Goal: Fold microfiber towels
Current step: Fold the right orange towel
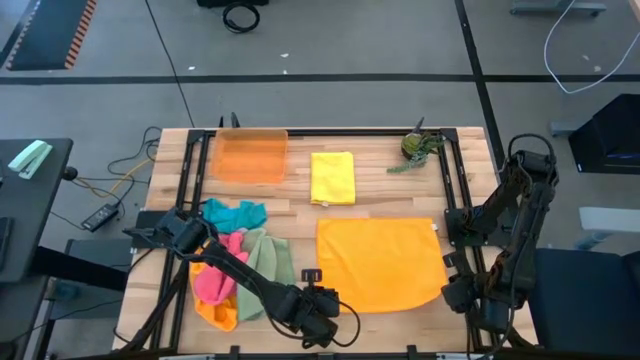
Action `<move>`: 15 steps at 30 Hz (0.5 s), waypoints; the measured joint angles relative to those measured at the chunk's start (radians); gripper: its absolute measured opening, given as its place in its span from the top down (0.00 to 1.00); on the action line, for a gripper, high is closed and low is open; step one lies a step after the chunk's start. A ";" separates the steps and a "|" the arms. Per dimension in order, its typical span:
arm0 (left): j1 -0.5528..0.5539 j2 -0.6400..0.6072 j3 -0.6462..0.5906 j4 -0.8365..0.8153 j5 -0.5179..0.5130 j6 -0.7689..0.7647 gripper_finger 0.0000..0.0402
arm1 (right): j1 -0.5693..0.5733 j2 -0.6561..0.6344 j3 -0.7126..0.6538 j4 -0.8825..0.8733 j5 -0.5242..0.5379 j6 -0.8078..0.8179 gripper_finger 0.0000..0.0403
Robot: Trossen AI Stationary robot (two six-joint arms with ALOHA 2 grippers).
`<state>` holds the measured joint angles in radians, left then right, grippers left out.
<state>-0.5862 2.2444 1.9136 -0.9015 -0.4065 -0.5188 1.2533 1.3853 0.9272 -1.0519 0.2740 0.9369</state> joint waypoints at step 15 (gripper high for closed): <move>-0.022 0.001 -0.203 0.392 0.003 -0.112 0.56 | 0.000 0.000 -0.001 0.001 0.009 -0.011 0.99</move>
<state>-0.6078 2.2453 1.7104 -0.5092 -0.4033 -0.6310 1.2533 1.3853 0.9260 -1.0512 0.2829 0.9261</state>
